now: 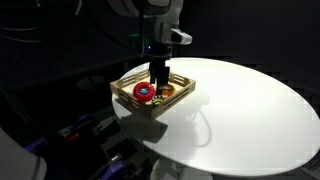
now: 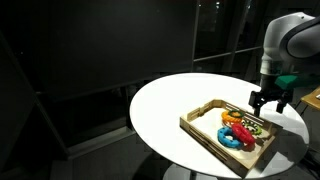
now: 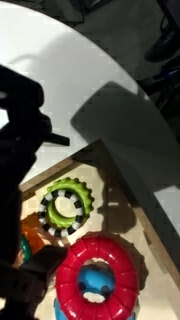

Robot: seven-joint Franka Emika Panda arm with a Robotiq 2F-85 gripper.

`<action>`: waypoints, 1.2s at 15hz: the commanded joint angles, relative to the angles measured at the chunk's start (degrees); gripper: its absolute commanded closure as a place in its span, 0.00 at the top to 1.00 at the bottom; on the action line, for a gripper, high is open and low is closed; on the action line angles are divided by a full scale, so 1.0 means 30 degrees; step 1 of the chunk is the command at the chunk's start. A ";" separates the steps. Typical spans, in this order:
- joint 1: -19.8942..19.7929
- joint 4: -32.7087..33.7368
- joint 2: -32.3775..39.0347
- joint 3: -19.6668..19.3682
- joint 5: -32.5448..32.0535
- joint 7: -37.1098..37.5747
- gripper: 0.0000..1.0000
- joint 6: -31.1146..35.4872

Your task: Put the black and white ring in the box.

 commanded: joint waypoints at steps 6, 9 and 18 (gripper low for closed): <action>-0.1884 -0.0975 -0.3917 -0.0144 0.0157 -0.3777 1.00 -0.4415; -0.2443 -0.0819 -0.5116 -0.0243 0.0076 -0.3666 1.00 -0.5928; -0.3344 -0.0424 -0.9292 -0.0757 0.0305 -0.6807 1.00 -0.8817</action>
